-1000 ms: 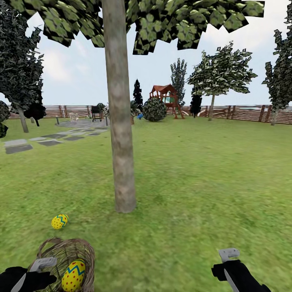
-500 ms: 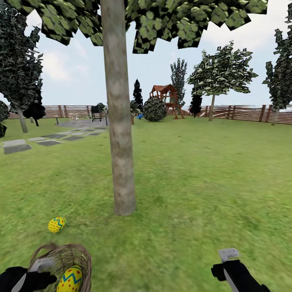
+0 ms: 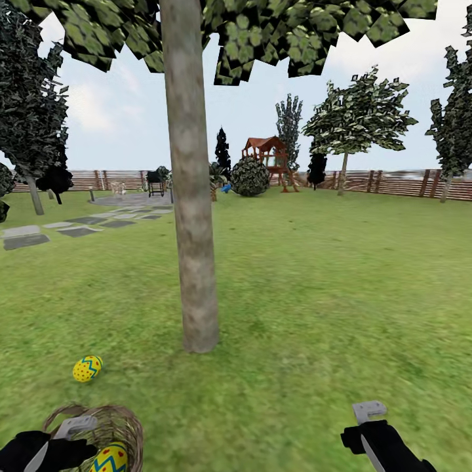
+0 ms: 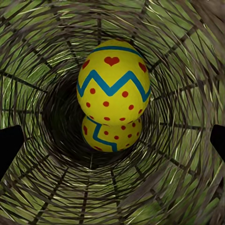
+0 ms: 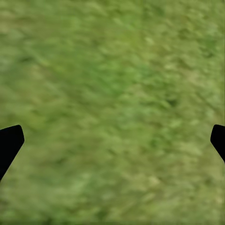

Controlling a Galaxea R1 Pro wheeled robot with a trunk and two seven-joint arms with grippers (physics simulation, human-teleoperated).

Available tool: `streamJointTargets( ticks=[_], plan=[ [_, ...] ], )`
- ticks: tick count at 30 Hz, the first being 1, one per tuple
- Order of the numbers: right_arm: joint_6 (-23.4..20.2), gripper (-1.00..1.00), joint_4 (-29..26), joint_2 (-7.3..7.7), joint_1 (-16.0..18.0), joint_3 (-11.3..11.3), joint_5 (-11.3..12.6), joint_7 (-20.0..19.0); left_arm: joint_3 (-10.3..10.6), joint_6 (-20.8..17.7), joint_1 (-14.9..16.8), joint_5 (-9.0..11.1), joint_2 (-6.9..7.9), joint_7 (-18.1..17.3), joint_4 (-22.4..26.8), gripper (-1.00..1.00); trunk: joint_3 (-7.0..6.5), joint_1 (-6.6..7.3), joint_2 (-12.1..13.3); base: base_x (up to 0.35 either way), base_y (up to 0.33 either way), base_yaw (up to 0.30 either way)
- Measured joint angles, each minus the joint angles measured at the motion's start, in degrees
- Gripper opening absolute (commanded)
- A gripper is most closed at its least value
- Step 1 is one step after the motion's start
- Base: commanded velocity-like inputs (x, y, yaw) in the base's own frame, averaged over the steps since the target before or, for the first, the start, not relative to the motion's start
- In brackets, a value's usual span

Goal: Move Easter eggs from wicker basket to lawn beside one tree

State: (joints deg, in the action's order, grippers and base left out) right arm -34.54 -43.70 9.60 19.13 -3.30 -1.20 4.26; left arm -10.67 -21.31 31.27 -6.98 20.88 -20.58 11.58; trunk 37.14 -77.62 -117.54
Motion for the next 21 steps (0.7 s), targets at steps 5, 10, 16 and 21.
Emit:
streamJointTargets(
  ticks=[5,10,16,21],
  plan=[
    [0.0,1.00,0.1,-0.05,0.0,0.0,0.0,0.0,0.0,0.0,0.0,0.1,0.04,0.0,0.0,1.00,0.00,0.02,0.0,0.184,0.000,0.000],
    [0.0,1.00,0.1,-0.08,0.0,0.0,-0.1,0.0,-0.1,0.0,0.0,0.1,0.05,0.0,0.0,1.00,0.00,0.02,0.0,0.177,0.039,0.000],
    [0.0,1.00,0.1,-0.08,0.0,0.0,-0.1,0.0,-0.1,-0.1,0.0,0.1,0.06,0.0,0.0,1.00,0.00,0.02,0.0,0.206,0.217,0.000],
    [0.0,1.00,0.1,-0.09,0.0,-0.1,-0.1,0.0,-0.1,-0.1,0.0,0.1,0.06,0.0,0.0,1.00,0.00,0.02,0.0,0.236,0.233,0.000]
  ],
)
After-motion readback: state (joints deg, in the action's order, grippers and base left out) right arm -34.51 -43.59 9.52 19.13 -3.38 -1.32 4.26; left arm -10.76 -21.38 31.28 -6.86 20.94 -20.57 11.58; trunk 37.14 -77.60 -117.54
